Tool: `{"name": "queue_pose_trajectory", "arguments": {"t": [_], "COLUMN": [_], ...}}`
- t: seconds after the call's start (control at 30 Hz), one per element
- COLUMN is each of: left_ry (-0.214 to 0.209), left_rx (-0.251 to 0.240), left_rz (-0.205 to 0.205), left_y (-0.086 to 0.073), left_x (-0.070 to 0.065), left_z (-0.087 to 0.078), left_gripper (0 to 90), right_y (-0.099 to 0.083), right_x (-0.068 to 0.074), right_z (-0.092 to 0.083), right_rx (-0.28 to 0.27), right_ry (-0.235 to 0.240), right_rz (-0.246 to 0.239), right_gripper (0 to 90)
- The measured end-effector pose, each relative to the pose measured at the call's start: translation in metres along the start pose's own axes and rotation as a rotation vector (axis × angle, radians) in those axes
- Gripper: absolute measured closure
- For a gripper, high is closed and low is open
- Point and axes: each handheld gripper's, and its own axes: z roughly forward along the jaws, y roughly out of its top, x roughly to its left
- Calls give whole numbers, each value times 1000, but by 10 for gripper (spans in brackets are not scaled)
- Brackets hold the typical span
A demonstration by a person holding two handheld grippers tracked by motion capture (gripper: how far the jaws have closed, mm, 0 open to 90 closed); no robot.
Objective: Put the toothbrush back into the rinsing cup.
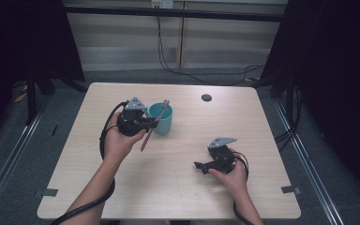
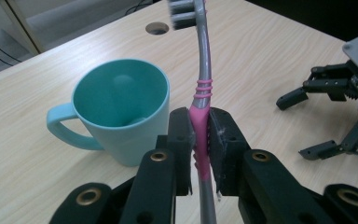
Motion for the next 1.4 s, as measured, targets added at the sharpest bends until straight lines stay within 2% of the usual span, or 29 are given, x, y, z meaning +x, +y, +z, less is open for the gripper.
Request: {"name": "queue_pose_trajectory", "arguments": {"t": [0.33, 0.43, 0.53, 0.77, 1.17, 1.2, 1.4], "left_ry": [21, 27, 37, 54, 77, 80, 91], "left_rx": [-51, -60, -74, -129, -185, -187, -194], "left_rz": [-11, -8, -10, -50, -78, -68, -65], "left_y": [9, 13, 16, 21, 26, 27, 30], "left_x": [-3, -4, -3, 1, 4, 4, 3], "left_z": [0, 0, -1, -5, -4, -4, -1], "left_gripper": [799, 799, 799, 799, 799, 799, 799], "right_y": [-5, -5, -5, -5, -5, -5, -5], "right_x": [1, 1, 2, 2, 2, 2, 2], "right_z": [0, 0, 0, 1, 1, 1, 1], "right_rx": [-20, -17, -13, -13, -13, -13, -15], "right_ry": [-7, -4, 0, -2, -2, -2, -3], "right_rz": [-23, -46, -47, -47, -47, -47, -50], "right_gripper": [119, 113, 104, 100, 99, 99, 99]}}
